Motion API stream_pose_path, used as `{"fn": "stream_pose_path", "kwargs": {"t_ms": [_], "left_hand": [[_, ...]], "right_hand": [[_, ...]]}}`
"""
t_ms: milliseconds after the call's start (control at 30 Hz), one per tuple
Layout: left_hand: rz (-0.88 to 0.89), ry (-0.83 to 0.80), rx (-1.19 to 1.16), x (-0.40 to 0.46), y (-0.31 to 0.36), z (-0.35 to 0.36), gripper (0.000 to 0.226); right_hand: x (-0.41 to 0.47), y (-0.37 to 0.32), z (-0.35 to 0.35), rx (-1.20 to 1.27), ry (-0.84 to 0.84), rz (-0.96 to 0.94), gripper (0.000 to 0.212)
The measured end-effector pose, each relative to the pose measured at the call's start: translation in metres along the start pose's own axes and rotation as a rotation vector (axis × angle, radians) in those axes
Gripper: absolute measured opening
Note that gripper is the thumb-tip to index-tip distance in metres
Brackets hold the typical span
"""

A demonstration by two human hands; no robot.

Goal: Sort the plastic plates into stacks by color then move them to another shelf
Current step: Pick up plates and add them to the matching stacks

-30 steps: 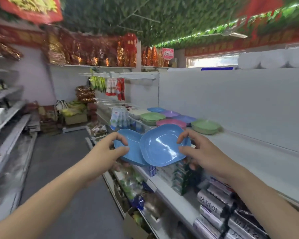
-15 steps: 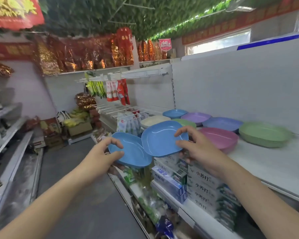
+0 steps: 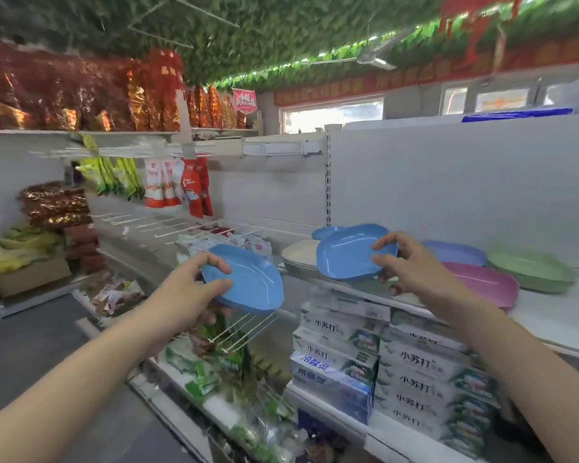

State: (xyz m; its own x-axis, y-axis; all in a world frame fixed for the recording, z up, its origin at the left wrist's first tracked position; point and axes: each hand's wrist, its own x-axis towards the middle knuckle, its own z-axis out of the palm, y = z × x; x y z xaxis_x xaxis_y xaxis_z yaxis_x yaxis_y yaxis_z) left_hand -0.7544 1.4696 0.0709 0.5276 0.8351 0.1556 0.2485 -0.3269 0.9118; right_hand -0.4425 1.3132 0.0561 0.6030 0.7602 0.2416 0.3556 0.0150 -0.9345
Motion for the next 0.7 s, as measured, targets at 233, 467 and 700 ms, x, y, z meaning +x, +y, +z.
{"fn": "stream_pose_path", "kwargs": {"t_ms": [233,467,700], "left_hand": [[0.037,-0.126,-0.082,0.056,-0.017,-0.038,0.011],[0.107,-0.197,-0.120,0.145,-0.026,-0.023,0.014],[0.086,-0.208,-0.204,0.260,-0.050,0.023,0.014]], "right_hand": [[0.027,-0.021,0.018,-0.136,0.194,0.028,0.012],[0.097,-0.036,0.028,-0.382,0.209,0.004,0.014],[0.202,-0.013,0.032,-0.609,0.153,0.098,0.017]]}}
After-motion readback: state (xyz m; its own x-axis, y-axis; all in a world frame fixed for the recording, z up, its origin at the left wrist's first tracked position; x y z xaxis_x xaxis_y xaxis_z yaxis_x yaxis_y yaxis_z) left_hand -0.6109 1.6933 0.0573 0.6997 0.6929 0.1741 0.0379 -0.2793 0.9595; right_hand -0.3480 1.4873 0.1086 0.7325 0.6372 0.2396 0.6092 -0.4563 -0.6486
